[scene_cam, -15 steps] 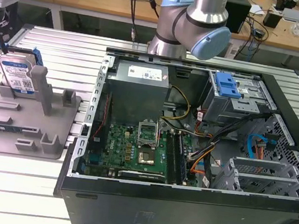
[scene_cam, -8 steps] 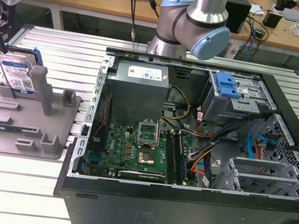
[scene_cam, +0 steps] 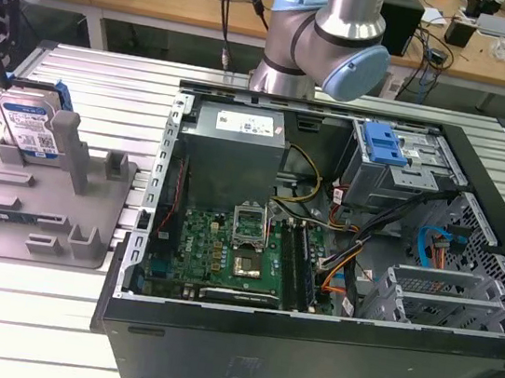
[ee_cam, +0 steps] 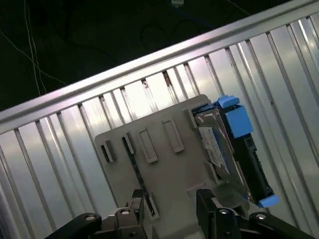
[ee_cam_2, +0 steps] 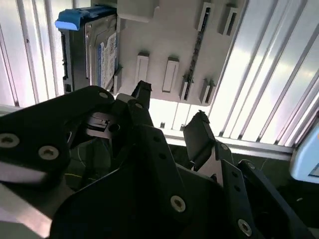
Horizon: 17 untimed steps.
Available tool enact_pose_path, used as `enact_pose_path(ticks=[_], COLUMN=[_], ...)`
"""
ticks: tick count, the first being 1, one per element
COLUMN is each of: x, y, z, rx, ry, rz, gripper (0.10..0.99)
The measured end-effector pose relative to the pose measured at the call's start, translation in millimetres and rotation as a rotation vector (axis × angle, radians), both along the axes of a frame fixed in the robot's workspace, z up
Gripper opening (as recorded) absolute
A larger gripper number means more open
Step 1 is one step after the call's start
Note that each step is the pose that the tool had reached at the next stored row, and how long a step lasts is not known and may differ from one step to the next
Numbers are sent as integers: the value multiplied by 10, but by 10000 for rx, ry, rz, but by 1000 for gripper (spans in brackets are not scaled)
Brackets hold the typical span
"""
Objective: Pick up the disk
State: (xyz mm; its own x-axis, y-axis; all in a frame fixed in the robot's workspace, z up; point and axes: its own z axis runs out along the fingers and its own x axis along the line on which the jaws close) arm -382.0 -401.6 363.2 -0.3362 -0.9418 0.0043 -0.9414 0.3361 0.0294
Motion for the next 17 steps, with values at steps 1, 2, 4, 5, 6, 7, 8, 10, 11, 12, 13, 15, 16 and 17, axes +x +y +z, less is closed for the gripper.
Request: enact_pose_path(ticks=[1,2,4,5,6,7,8,10,11,12,13,15,16,17], x=[0,0,0,0,0,0,2,5,8,13,14,15,14,15], y=[0,0,0,0,1,5,9,20,31,68,115,157,186,195], z=[-4,-8,-16,-19,-21,-24,-25,-27,-28,-29,-36,-41,-44,-45], rx=[0,1,1,0,-1,-3,-5,-9,-11,-11,-10,-9,-5,2], ry=[-29,-59,-132,-169,-201,-243,-276,-335,-366,-377,-378,-377,-366,-358], rz=[275,551,1238,1455,1575,1674,1732,1814,1858,1912,1970,2038,2141,2195], gripper=[541,541,541,541,541,541,541,541,541,541,541,541,541,541])
